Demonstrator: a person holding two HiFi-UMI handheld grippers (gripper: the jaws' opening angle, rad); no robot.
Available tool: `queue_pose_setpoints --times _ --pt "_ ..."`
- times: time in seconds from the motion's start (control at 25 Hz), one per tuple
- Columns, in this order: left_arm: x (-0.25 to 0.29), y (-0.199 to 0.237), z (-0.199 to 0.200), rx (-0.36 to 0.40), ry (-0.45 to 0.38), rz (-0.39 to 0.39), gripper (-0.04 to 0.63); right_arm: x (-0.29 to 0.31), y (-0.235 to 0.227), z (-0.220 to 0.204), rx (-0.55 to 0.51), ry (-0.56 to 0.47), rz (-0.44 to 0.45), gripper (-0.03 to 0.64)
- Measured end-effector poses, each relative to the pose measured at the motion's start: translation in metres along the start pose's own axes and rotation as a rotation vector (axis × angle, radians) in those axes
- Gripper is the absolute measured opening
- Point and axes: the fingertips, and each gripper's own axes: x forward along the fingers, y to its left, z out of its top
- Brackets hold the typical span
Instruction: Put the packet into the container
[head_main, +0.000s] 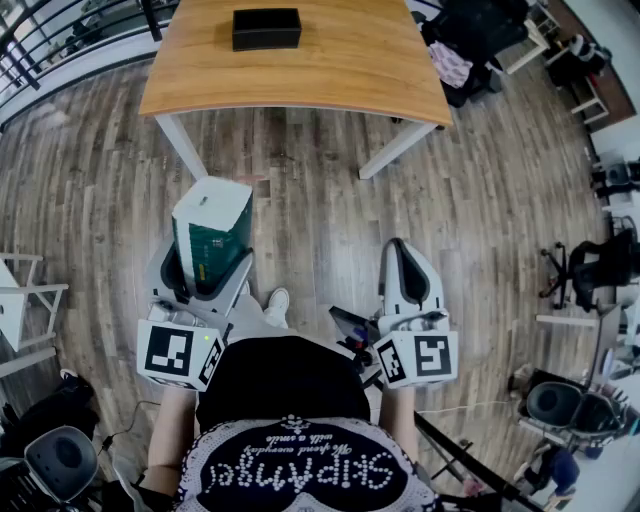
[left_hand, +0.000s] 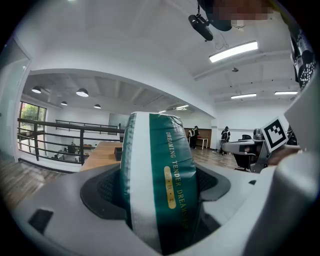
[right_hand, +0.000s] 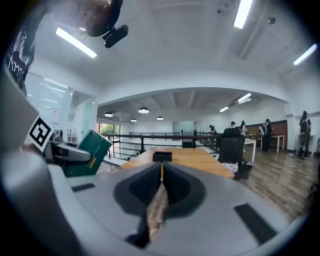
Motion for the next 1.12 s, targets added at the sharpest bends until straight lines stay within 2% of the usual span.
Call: queue_pose_setpoints --times 0.72,0.96,1.12 --pt "0.001 0.006 0.004 0.009 -0.009 0.013 0.396 0.006 0.003 0.004 -0.008 -0.008 0.013 0.037" --pt "0.001 0.013 -0.001 0.011 -0.005 0.02 0.396 0.009 0.011 0.007 0.016 -0.057 0.047 0.038" --pt "0.013 0.024 -0.006 0.005 0.003 0.02 0.396 0.026 0.01 -0.001 0.023 -0.035 0.043 0.038"
